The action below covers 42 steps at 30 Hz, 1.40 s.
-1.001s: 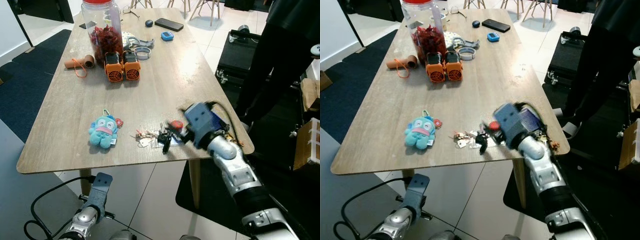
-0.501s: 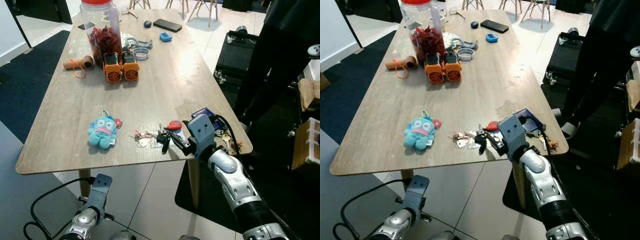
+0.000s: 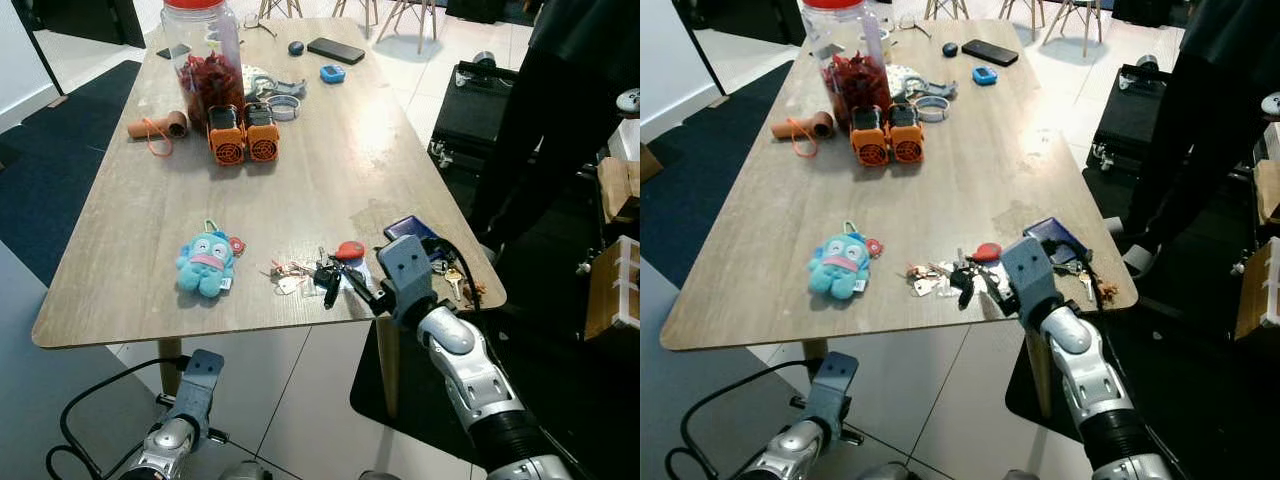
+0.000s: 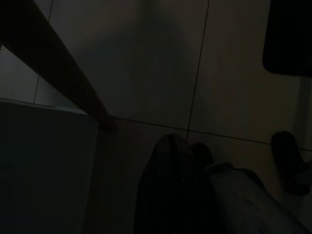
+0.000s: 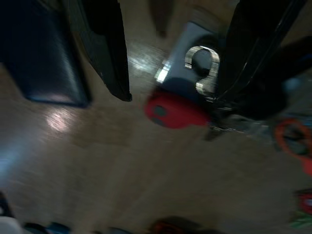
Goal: Hang keys on a hook
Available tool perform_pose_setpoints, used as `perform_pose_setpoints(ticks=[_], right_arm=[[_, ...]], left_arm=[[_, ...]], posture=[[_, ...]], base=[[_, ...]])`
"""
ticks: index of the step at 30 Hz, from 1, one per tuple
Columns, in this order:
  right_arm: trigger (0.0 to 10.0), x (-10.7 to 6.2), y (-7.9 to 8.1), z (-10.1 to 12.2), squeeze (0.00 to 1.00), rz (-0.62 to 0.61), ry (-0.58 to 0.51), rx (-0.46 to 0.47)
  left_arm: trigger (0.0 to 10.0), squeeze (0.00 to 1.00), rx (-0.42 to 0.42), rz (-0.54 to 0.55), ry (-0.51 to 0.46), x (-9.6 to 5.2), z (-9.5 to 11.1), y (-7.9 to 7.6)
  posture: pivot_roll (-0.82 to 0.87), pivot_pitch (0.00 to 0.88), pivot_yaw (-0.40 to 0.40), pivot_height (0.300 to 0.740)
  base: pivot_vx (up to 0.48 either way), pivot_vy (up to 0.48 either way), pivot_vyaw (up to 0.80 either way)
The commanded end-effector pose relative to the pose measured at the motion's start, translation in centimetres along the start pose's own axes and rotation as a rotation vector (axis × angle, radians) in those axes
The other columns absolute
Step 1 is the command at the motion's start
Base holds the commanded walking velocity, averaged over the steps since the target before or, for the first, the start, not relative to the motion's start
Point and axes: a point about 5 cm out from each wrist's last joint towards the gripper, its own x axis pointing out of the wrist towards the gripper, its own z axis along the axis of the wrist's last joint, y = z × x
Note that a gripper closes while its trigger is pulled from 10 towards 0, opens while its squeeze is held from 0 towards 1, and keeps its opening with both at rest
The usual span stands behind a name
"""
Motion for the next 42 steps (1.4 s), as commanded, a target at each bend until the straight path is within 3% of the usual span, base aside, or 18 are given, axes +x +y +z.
perform_pose_setpoints(ticks=[1, 2, 4, 5, 6, 7, 8, 9, 19, 27, 42], right_arm=[[10.0, -0.3, -0.2, -0.8, 0.67, -0.020, 0.039, 0.012], [10.0, -0.3, -0.2, -0.9, 0.96, -0.029, 0.042, 0.016], [10.0, -0.4, -0.4, -1.1, 0.98, -0.058, 0.053, 0.010], [10.0, -0.4, -0.5, -1.2, 0.91, -0.070, 0.060, 0.011], [10.0, -0.4, -0.5, -1.2, 0.91, -0.070, 0.060, 0.011], [10.0, -0.4, -0.7, -1.3, 0.64, -0.083, 0.066, 0.013], [10.0, -0.4, -0.8, -1.5, 0.21, -0.092, 0.071, 0.015], [10.0, -0.4, -0.8, -1.5, 0.00, -0.100, 0.074, 0.017], [10.0, 0.2, -0.9, -1.0, 0.00, -0.119, 0.035, 0.059], [10.0, 1.3, 0.4, 0.2, 0.00, -0.029, -0.015, 0.074], [10.0, 0.7, 1.7, -1.5, 0.00, 0.063, 0.067, 0.050]], left_arm=[[10.0, 0.00, -0.004, -0.005, 0.023, -0.2, -0.7, -0.3], [10.0, 0.00, -0.004, -0.005, 0.023, -0.2, -0.7, -0.3], [10.0, 0.00, -0.003, -0.004, 0.023, -0.2, -0.7, -0.2], [10.0, 0.00, -0.001, -0.004, 0.022, -0.2, -0.7, -0.2], [10.0, 0.00, -0.001, -0.004, 0.022, -0.2, -0.7, -0.2], [10.0, 0.00, 0.000, -0.003, 0.022, -0.2, -0.7, -0.2], [10.0, 0.00, 0.001, -0.002, 0.022, -0.2, -0.7, -0.1], [10.0, 0.00, 0.005, 0.000, 0.021, -0.2, -0.6, -0.1], [10.0, 0.00, 0.008, 0.017, 0.012, -0.2, -0.5, 0.1], [10.0, 0.00, 0.009, 0.019, 0.010, -0.2, -0.6, 0.1], [10.0, 0.00, 0.007, 0.017, 0.009, -0.3, -0.6, 0.0]], posture=[[0.07, 0.088, 0.008, 0.740], [0.07, 0.087, 0.011, 0.740], [0.07, 0.088, 0.013, 0.740], [0.07, 0.088, 0.014, 0.740], [0.07, 0.088, 0.014, 0.740], [0.07, 0.089, 0.014, 0.740], [0.07, 0.089, 0.014, 0.740], [0.07, 0.089, 0.014, 0.740], [0.07, 0.093, 0.013, 0.740], [0.07, 0.096, 0.010, 0.740], [0.08, 0.098, 0.011, 0.740]], base=[[0.000, 0.000, 0.00], [0.000, 0.000, 0.00], [0.000, 0.000, 0.00], [0.000, 0.000, 0.00], [0.000, 0.000, 0.00], [0.000, 0.000, 0.00], [0.000, 0.000, 0.00], [0.000, 0.000, 0.00], [0.000, 0.000, 0.00], [0.000, 0.000, 0.00], [0.000, 0.000, 0.00]])
